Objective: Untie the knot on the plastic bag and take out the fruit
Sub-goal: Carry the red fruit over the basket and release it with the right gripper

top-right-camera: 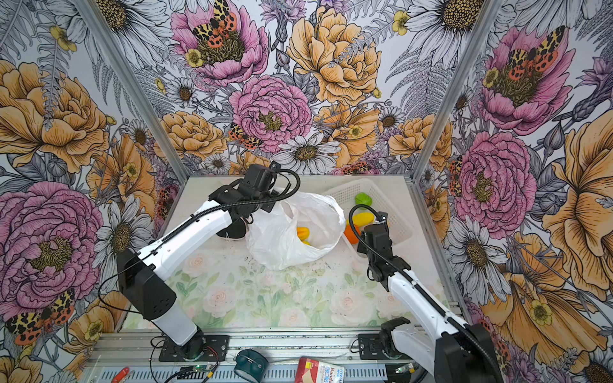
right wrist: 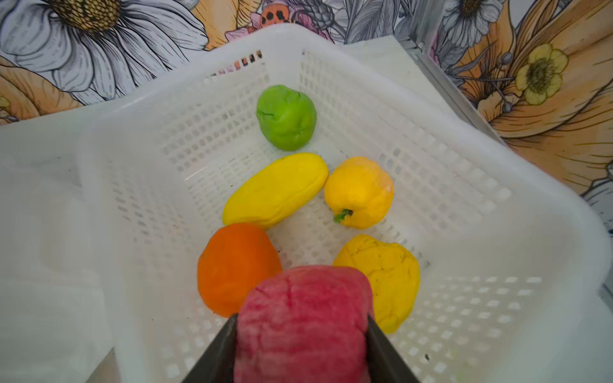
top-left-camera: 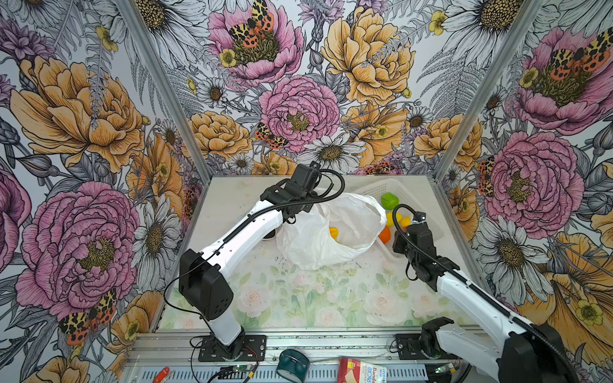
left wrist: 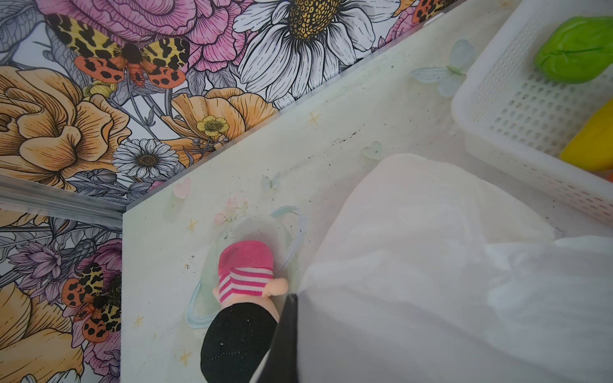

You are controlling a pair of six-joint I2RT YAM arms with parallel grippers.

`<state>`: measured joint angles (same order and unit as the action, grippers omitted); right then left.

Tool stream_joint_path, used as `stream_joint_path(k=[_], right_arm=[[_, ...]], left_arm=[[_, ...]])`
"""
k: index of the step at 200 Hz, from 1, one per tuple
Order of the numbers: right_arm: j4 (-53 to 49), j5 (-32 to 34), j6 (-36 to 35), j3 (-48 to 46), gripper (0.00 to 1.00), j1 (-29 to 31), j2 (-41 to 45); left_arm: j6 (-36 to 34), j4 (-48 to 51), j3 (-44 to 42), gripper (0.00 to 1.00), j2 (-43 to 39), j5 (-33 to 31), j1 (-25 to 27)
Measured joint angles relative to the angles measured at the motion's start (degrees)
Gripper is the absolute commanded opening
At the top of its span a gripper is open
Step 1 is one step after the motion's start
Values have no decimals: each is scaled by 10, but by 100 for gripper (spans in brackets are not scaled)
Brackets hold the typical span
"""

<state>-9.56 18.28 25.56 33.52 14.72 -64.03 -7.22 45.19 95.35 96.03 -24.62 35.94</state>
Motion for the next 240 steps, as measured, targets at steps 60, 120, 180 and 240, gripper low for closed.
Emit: stream_joint_path(k=[60, 120, 180, 240], right_arm=[[21, -1, 10, 11, 66, -9, -63], [63, -30, 14, -64, 78, -9, 94], [91, -166, 5, -115, 68, -8, 314], [158, -328, -14, -116, 62, 44, 323]], left_arm=[[0, 0, 0, 0, 0, 0, 4], [-1, 0, 0, 0, 0, 0, 7], [0, 10, 12, 0, 5, 15, -11], [11, 80, 292, 0, 156, 19, -91]])
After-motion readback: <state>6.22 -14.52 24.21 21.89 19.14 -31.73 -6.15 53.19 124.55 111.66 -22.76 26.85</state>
